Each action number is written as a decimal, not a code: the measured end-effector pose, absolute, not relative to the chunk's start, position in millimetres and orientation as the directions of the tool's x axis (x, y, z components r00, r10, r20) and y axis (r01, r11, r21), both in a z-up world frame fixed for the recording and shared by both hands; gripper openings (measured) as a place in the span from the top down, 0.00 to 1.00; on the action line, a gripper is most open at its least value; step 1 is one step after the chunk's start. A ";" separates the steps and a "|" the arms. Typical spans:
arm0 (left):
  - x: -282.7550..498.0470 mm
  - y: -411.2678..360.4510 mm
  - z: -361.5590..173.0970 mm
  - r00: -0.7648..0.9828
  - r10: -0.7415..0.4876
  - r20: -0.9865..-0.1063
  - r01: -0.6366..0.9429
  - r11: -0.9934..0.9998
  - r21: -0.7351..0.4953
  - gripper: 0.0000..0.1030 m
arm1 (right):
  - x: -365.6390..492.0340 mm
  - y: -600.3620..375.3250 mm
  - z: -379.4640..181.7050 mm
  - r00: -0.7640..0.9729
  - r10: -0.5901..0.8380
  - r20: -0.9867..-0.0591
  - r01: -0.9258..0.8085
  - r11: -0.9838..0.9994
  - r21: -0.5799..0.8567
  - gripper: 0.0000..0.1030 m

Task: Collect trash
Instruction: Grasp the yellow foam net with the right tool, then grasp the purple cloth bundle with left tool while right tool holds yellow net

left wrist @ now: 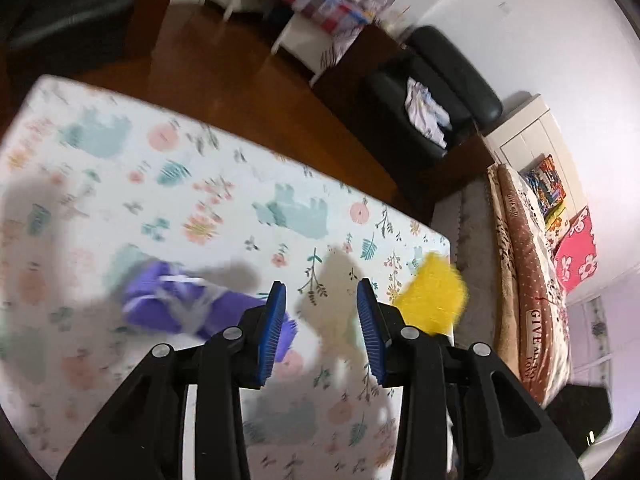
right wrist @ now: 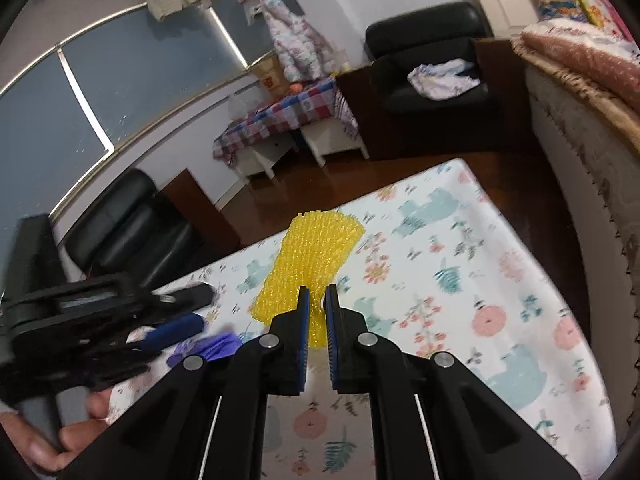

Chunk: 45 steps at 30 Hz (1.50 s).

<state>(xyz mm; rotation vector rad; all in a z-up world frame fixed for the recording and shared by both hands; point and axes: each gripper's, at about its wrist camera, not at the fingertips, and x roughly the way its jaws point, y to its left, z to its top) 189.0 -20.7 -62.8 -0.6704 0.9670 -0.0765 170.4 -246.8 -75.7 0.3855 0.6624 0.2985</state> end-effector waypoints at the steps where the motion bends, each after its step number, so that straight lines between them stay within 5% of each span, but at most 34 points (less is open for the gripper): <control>1: 194.1 -21.4 -67.9 0.572 -0.352 -0.741 -0.234 0.796 -0.559 0.64 | 169.7 -246.3 -74.6 0.756 0.379 -0.533 -0.146 0.892 0.428 0.93; 15: 154.9 -3.7 -73.9 0.419 -0.287 -0.861 -0.241 0.879 -0.411 0.64 | 167.5 -244.5 -71.9 0.750 0.403 -0.525 -0.170 0.884 0.435 0.93; 22: 101.5 31.7 -39.7 0.466 -0.285 -0.837 -0.191 0.892 -0.410 0.64 | 168.9 -237.2 -73.5 0.728 0.427 -0.537 -0.202 0.881 0.428 0.92; 34: 64.5 68.3 -61.5 0.470 -0.304 -0.829 -0.456 0.720 -0.523 0.64 | 159.5 -229.5 -67.3 0.711 0.503 -0.490 -0.284 0.844 0.454 0.92; 45: 109.4 52.6 -71.9 0.456 -0.191 -0.869 -0.516 0.739 -0.433 0.64 | 158.9 -230.6 -64.3 0.707 0.523 -0.476 -0.301 0.832 0.467 0.92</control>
